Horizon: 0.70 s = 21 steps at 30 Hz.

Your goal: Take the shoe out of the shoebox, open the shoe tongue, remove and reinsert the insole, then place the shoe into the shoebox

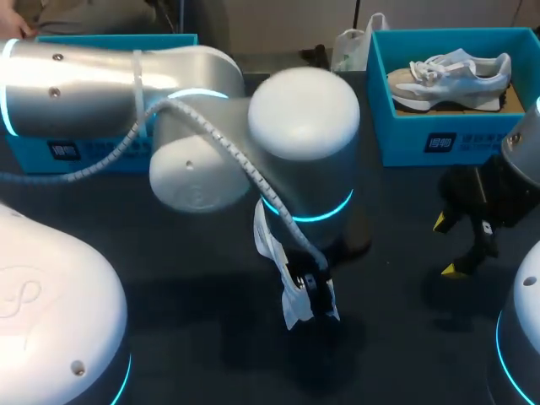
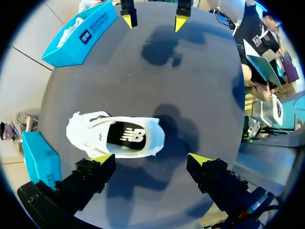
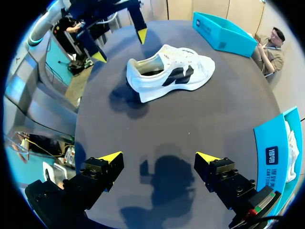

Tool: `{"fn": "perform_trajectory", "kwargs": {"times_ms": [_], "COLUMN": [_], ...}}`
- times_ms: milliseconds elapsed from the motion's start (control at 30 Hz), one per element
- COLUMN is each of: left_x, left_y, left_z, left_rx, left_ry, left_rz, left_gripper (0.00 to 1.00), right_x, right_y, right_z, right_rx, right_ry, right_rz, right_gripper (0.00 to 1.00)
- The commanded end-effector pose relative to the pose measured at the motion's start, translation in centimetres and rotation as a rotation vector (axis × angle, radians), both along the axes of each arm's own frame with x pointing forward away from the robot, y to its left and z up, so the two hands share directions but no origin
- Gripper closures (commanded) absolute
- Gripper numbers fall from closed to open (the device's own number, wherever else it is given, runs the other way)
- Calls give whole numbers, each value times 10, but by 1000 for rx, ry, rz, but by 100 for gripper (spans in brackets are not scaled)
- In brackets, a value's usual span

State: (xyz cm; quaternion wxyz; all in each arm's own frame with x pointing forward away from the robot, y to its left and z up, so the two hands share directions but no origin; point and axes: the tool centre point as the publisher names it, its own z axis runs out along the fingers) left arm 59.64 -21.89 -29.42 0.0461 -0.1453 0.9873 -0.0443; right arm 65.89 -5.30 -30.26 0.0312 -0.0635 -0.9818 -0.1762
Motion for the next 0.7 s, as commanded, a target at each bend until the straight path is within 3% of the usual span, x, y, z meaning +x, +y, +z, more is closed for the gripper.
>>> {"fn": "perform_trajectory", "kwargs": {"times_ms": [33,700], "left_x": [3,2], "left_y": [-5,-22], "left_z": [-24,-74], "left_rx": [-8,-31], "left_ry": [16,41], "left_rz": [12,4], "left_gripper": [0,0], "right_x": [-1,-1], "right_y": [1,1], "right_z": [-1,-1], "right_rx": [-3,-3], "right_ry": [-1,-1], "right_rz": [-1,-1], "right_gripper": [0,0]}}
